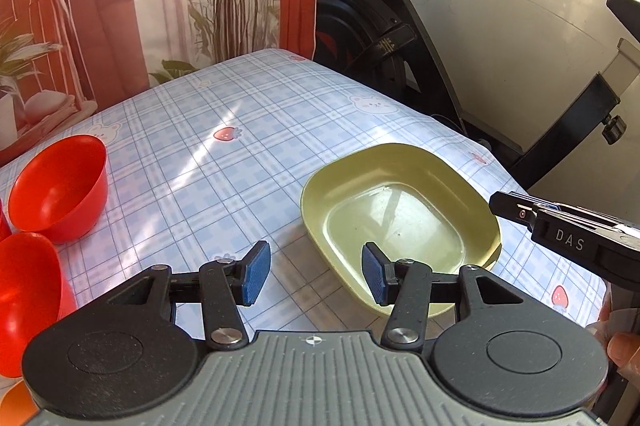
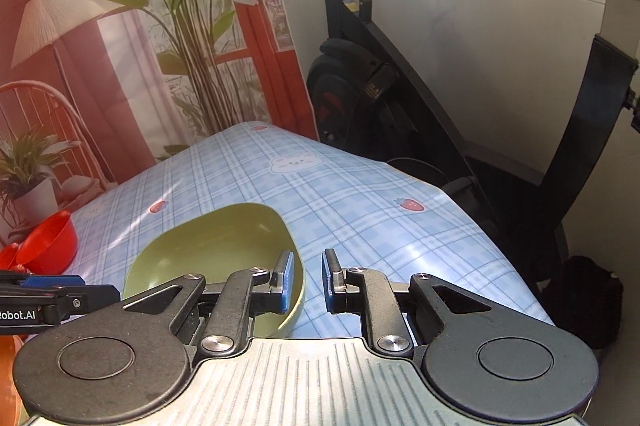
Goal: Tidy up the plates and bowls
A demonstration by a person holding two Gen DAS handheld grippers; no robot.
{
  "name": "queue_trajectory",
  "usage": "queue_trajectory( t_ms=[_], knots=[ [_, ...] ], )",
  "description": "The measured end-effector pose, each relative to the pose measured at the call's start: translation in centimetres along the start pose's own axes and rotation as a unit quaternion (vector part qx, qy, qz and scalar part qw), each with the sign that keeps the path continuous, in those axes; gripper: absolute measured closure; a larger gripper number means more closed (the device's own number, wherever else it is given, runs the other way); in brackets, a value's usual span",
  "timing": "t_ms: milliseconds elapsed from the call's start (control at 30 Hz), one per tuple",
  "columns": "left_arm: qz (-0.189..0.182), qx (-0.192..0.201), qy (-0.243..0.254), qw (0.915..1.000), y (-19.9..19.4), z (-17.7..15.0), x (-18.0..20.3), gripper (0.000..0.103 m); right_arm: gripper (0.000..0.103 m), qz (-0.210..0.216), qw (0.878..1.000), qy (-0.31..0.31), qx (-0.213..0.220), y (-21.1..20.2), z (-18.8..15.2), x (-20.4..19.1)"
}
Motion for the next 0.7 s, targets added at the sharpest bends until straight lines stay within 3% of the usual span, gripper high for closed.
queue_trajectory(
  t_ms=[367, 500, 600, 700],
  knots=[
    [-0.025, -0.023, -0.036, 0.9988, 1.9, -1.1, -0.5, 0.051, 0.092, 0.013, 1.0, 0.013, -0.016, 0.7, -1.1, -0.4],
    [-0.054, -0.029, -0.034, 0.9976, 2.3, -1.3, 0.1, 0.073, 0.092, 0.015, 1.0, 0.008, -0.016, 0.8, -1.1, -0.5],
    [-0.066, -0.029, -0.028, 0.997, 2.4, -1.4, 0.7, 0.084, 0.094, 0.013, 1.0, 0.005, -0.017, 0.7, -1.1, -0.8],
    [-0.06, -0.021, -0.018, 0.9978, 2.1, -1.7, 0.7, 0.084, 0.094, 0.014, 1.0, 0.003, -0.02, 0.4, -1.3, -1.0]
  ],
)
Point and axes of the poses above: each gripper's, at about its wrist camera, not at the fingertips, and y roughly the way its jaws point, x to its right, z to its top, the point moved 9 cm from there along y, roughly the way its jaws point, and after that the axes turned 1 degree about -y, right-handed, at the moved point
